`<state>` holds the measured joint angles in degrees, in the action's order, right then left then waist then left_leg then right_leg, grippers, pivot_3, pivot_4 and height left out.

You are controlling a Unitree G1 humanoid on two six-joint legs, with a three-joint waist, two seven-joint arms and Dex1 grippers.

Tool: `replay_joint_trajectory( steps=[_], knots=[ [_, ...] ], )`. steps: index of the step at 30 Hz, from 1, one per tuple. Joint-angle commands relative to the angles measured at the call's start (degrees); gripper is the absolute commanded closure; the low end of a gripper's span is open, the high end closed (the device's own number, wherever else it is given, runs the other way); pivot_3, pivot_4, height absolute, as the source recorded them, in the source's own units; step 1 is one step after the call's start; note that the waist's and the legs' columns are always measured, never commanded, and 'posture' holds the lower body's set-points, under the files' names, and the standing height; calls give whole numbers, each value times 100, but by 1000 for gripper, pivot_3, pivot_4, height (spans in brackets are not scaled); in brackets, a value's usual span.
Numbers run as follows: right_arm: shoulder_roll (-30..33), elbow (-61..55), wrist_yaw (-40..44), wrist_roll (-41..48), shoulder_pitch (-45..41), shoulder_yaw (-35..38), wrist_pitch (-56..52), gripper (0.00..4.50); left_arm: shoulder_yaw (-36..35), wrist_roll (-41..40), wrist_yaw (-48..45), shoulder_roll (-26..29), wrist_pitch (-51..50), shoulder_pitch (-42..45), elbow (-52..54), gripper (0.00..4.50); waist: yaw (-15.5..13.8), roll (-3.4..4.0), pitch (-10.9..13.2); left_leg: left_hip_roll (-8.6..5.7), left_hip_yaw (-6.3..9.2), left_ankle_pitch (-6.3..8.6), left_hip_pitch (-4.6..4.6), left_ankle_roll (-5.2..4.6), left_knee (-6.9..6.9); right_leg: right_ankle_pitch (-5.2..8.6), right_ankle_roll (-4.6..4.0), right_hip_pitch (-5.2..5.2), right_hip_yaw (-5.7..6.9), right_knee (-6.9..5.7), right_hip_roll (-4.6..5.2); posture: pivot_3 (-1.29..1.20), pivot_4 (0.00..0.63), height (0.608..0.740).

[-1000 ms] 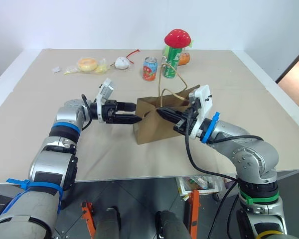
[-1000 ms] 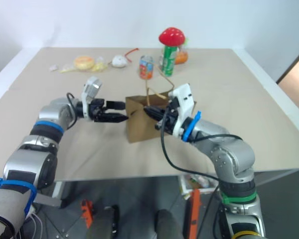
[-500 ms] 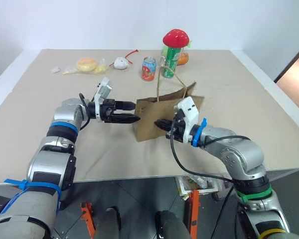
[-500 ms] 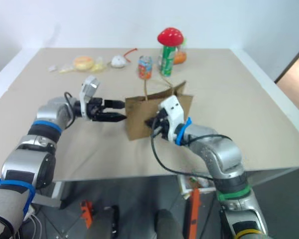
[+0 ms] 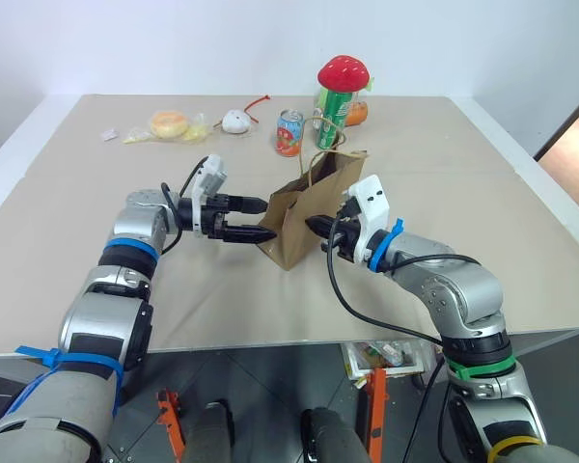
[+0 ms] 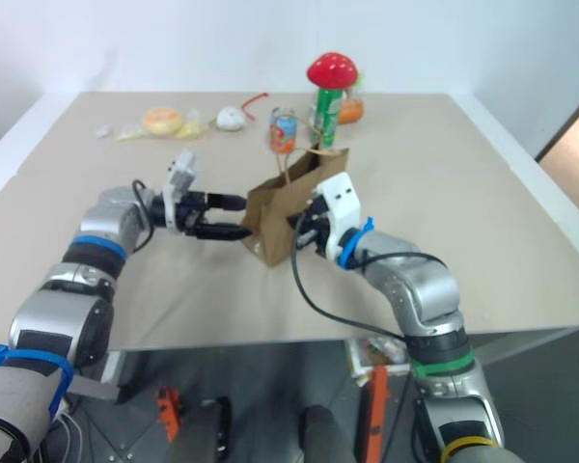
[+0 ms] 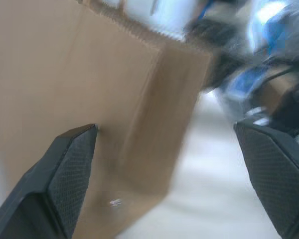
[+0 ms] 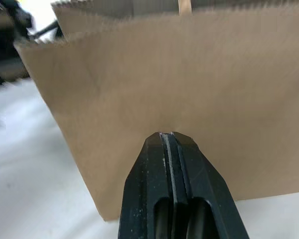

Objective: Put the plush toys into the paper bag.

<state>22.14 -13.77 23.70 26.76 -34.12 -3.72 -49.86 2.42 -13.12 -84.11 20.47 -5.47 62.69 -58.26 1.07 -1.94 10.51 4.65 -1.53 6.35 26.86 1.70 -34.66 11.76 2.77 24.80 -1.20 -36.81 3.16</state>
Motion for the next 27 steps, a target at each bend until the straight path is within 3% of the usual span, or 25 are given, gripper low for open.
replay_joint_trajectory(
  steps=[1,27],
  knots=[
    [-65,-358,-50,94,21,199,-14,4422,-14,160,380,-213,320,-73,-25,0,-2,0,0,0,0,0,0,0,-1,0,0,2,0,-3,0,0,150,740],
    [-289,-331,-139,-24,35,205,-28,4422,-285,268,937,-551,604,-180,152,0,3,0,0,0,0,-3,2,-4,-2,2,-1,15,-3,-23,-3,0,150,740]
  ],
)
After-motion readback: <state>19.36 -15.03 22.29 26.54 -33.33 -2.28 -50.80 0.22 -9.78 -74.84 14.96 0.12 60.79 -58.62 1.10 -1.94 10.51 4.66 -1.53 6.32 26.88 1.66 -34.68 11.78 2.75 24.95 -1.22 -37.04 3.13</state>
